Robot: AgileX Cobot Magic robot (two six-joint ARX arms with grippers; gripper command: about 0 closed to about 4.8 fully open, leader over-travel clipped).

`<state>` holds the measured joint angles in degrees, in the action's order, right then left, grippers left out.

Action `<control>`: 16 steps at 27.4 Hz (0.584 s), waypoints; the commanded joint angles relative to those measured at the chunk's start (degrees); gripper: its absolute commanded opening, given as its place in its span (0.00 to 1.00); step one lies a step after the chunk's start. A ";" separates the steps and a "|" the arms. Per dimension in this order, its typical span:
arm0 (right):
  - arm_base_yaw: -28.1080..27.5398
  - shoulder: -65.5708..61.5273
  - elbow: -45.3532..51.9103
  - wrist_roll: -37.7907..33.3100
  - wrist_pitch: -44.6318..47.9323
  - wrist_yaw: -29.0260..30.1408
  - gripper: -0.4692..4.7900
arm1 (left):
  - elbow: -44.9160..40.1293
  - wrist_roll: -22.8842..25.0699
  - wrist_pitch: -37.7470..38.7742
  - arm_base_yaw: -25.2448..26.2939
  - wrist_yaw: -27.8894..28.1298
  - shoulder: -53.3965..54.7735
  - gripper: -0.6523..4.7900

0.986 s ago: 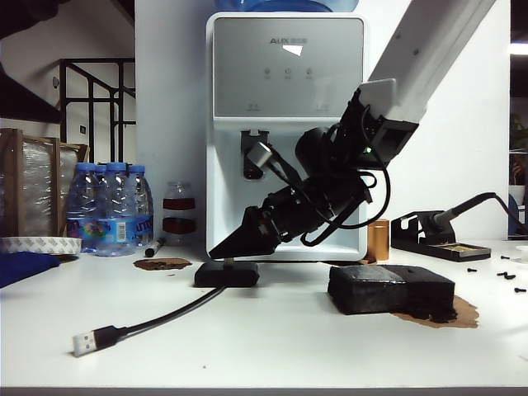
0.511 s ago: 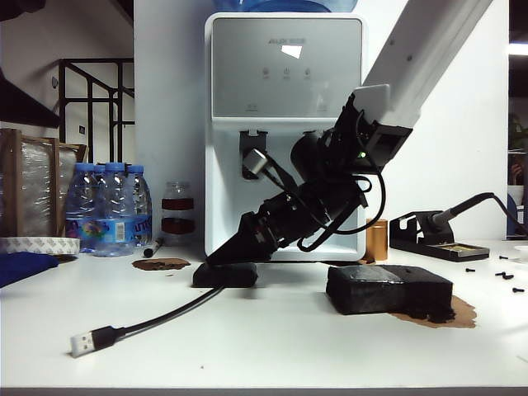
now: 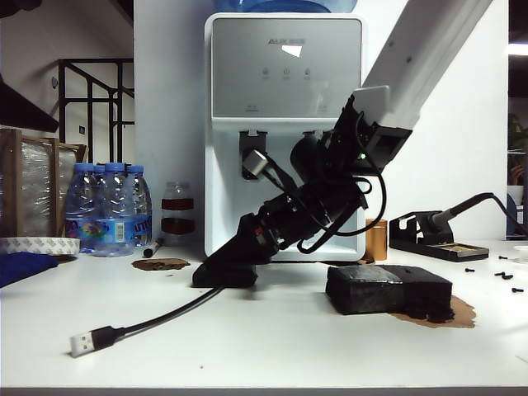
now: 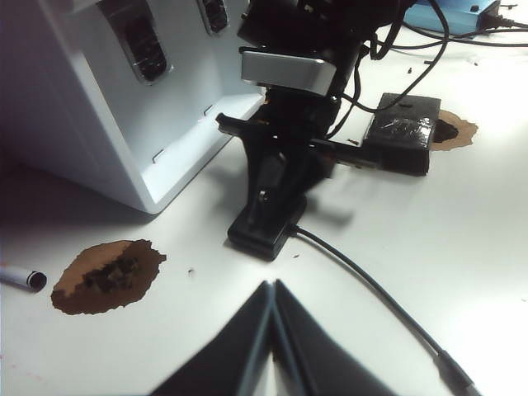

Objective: Take the USB flash drive out of the black sponge and insert it into the slot on top of the black USB adpator box.

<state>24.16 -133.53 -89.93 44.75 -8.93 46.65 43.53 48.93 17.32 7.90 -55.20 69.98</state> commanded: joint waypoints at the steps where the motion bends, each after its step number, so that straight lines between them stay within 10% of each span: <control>1: -0.09 -1.84 1.49 -0.28 -6.40 -6.49 0.47 | -0.02 0.09 -0.70 0.13 -0.02 0.02 0.11; 7: -0.09 -0.72 1.42 -0.61 -5.97 -6.36 0.73 | -0.02 0.09 -0.74 0.13 -0.09 0.22 0.11; 16: -0.26 2.12 1.38 -1.53 -5.27 -6.16 0.77 | -0.28 0.09 -1.66 0.11 -0.07 0.50 0.11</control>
<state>24.23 -132.14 -88.88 43.40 -11.16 42.57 43.24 48.93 16.62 7.94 -55.05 70.50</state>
